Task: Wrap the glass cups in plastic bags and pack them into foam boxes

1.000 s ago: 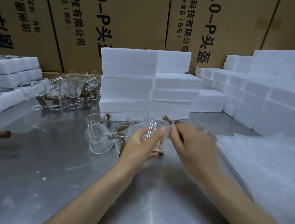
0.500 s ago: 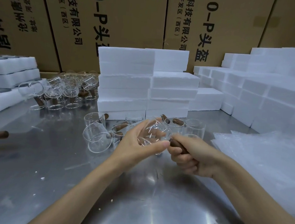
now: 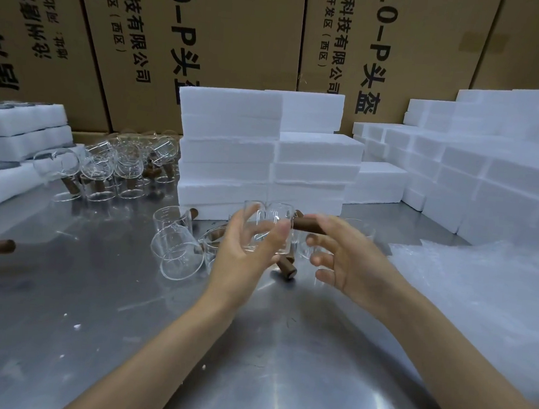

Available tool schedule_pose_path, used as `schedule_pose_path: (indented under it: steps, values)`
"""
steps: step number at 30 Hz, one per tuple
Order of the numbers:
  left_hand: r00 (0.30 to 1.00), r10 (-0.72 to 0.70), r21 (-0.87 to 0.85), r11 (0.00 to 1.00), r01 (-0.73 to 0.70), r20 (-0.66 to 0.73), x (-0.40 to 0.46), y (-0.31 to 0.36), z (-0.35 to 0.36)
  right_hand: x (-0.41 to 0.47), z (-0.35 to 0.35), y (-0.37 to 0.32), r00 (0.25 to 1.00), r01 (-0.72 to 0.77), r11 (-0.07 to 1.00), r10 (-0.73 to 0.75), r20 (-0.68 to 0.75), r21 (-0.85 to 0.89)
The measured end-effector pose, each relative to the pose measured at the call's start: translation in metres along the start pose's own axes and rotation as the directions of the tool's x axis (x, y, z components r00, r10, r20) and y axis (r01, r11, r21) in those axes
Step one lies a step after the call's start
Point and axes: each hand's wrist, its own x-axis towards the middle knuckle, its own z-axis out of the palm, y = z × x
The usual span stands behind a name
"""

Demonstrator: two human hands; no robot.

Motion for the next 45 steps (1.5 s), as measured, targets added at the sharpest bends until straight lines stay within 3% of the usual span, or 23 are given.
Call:
schedule_pose_path:
  steps: [4,9,18,24,30,37,45]
  values:
    - [0.994,0.055,0.158,0.985,-0.070,0.097,-0.002,-0.002,0.001,0.001,0.003,0.003,0.986,0.106,0.993,-0.111,-0.121,-0.041]
    - [0.955,0.257,0.411,0.862,-0.297,0.150,-0.003,-0.006,-0.002,0.000,-0.001,-0.002,0.975,0.153,0.987,-0.143,-0.170,0.051]
    - [0.923,0.361,0.428,0.819,-0.382,0.133,0.000,0.001,-0.004,0.001,0.002,0.002,1.000,0.020,0.989,-0.017,-0.027,0.146]
    - [0.817,0.563,0.608,0.608,-0.511,0.124,-0.002,0.000,-0.006,0.000,0.008,0.008,1.000,-0.011,0.999,0.011,0.003,0.039]
    - [0.760,0.620,0.712,0.443,-0.545,0.197,0.000,-0.002,-0.008,-0.001,0.015,0.014,0.998,0.063,0.997,-0.063,0.018,-0.036]
    - [0.809,0.556,0.634,0.560,-0.533,0.190,0.003,-0.001,-0.011,-0.001,0.010,0.008,0.999,0.035,0.982,-0.040,0.023,0.185]
    - [0.773,0.616,0.629,0.543,-0.557,0.153,0.003,0.006,-0.011,-0.003,0.008,0.003,0.987,-0.014,0.987,-0.012,0.161,0.161]
